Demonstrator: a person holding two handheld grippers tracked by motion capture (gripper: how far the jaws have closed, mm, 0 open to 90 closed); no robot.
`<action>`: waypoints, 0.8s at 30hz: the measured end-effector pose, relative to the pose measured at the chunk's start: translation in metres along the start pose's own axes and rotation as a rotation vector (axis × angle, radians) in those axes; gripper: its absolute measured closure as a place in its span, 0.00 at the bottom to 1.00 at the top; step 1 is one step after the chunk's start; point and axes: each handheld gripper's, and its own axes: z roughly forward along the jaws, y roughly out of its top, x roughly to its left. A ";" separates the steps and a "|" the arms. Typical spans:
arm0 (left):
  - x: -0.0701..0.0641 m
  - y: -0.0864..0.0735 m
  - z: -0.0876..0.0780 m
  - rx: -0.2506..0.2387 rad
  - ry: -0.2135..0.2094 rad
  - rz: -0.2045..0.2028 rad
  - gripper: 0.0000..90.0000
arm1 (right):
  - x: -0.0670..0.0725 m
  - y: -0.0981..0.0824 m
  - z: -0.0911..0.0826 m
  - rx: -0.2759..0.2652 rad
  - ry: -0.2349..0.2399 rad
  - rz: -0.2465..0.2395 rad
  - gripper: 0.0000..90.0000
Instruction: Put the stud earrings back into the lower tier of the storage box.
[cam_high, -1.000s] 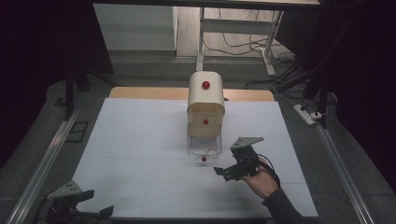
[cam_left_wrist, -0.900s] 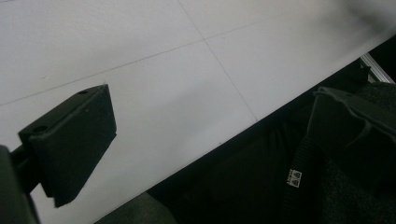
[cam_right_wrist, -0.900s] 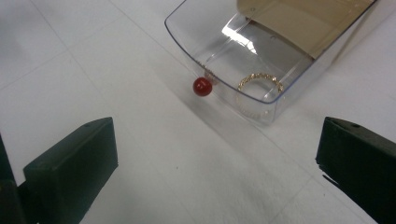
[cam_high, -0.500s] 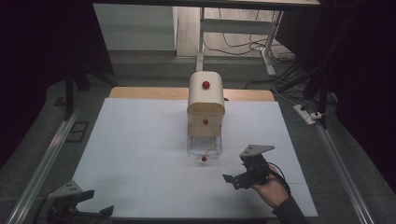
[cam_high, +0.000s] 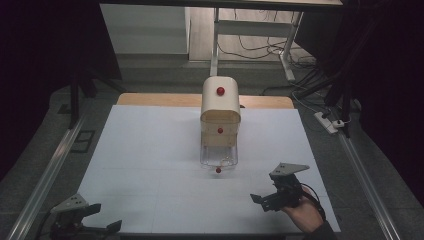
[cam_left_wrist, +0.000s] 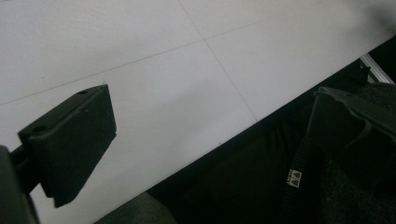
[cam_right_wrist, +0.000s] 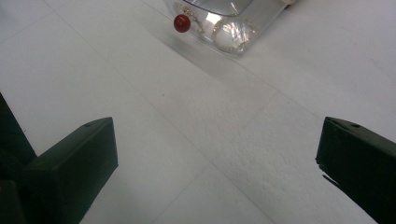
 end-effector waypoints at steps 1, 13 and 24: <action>0.000 0.000 0.000 0.000 0.000 0.000 0.01 | 0.000 -0.002 -0.002 -0.001 -0.002 0.005 0.00; 0.000 0.000 0.000 0.000 -0.002 -0.003 0.01 | -0.003 -0.016 -0.018 -0.006 -0.034 0.044 0.00; 0.001 0.000 0.000 -0.003 -0.005 -0.007 0.01 | -0.004 -0.029 -0.033 -0.016 -0.062 0.070 0.00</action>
